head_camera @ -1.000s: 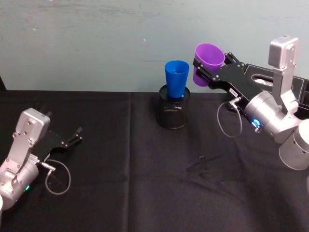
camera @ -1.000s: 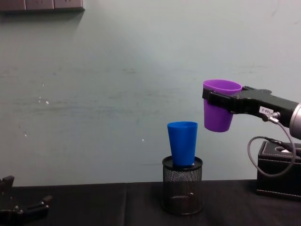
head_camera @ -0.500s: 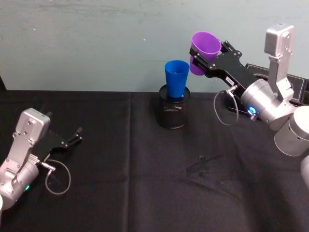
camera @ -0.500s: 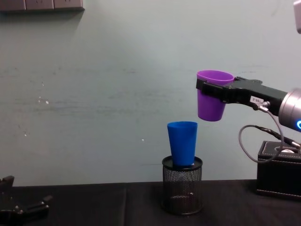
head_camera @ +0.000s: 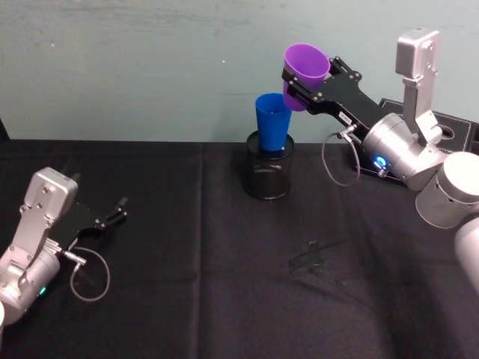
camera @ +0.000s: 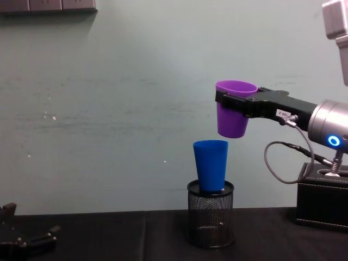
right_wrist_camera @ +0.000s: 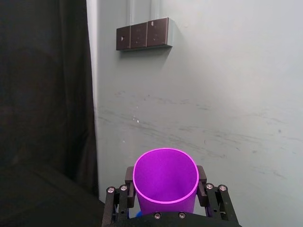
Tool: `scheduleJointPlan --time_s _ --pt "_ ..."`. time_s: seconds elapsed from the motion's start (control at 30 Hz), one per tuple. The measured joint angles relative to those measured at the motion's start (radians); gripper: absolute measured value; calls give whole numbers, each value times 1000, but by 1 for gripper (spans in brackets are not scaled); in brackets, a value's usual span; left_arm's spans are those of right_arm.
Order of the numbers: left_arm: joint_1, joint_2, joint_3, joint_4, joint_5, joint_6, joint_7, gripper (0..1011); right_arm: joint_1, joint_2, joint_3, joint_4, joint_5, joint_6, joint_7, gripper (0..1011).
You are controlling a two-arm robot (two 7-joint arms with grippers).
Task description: Pick up one cup with a gripper and tap it against the other cup.
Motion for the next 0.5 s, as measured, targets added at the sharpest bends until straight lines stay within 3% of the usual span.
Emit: scheduleJointPlan --time_s 0.27,0.5 --pt "0 0 0 0 0 0 0 1012 17 -6 -3 25 0 -6 9 735" --pt "0 0 0 0 0 0 0 1011 -11 2 -2 -20 7 31 4 735"
